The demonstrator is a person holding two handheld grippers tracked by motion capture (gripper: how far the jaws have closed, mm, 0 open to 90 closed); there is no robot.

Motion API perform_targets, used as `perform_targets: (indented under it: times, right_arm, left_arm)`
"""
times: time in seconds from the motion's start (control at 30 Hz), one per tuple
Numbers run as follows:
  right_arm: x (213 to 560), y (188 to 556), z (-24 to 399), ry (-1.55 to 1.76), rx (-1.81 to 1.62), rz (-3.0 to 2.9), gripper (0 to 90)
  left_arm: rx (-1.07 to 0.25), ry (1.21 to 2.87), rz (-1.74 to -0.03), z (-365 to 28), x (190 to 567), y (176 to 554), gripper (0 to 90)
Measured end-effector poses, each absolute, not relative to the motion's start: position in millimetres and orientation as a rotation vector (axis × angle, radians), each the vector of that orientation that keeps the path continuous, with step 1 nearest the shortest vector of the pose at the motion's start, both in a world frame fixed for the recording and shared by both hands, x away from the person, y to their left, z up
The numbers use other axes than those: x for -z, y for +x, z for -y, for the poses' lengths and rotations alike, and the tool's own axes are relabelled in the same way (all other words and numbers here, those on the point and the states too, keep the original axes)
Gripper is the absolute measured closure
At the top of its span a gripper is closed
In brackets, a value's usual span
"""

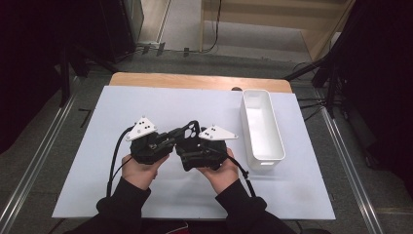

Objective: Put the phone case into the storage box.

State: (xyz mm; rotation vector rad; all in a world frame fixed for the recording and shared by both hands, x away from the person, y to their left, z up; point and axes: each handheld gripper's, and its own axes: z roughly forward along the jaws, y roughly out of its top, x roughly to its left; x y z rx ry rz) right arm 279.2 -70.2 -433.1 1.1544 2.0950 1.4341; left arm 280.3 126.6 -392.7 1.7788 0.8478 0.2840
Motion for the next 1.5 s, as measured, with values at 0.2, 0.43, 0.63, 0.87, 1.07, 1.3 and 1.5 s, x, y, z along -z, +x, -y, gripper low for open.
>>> perform_targets:
  times: [0.2,0.43,0.63,0.87,1.07,1.3,1.5]
  right_arm:
    - [431.9,279.3,69.9,1.129,-1.423,-2.089,0.0]
    - [430.3,277.6,72.3,1.085,-1.427,-2.101,10.7]
    - [428.6,276.6,72.5,1.074,-1.417,-2.103,11.3]
    - [428.5,276.8,73.6,1.063,-1.426,-2.106,11.5]
    - [432.6,281.7,77.6,1.102,-1.421,-2.124,11.6]
    - [433.5,284.8,83.4,1.112,-1.411,-2.117,11.6]
    - [432.8,288.2,91.8,1.126,-1.412,-2.104,11.6]
  left_arm:
    - [-0.284,1.792,-0.828,-121.4,394.2,277.3,79.3]
    - [-0.282,1.789,-0.829,-120.9,394.9,277.2,79.2]
    - [-0.273,1.784,-0.827,-121.1,394.4,277.3,79.0]
    - [-0.283,1.786,-0.813,-121.2,391.5,275.8,77.6]
    - [-0.276,1.753,-0.824,-128.3,385.9,277.2,70.1]
    - [-0.254,1.777,-0.786,-131.3,383.4,279.0,58.7]
    - [-0.274,1.77,-0.771,-135.6,384.8,281.1,49.0]
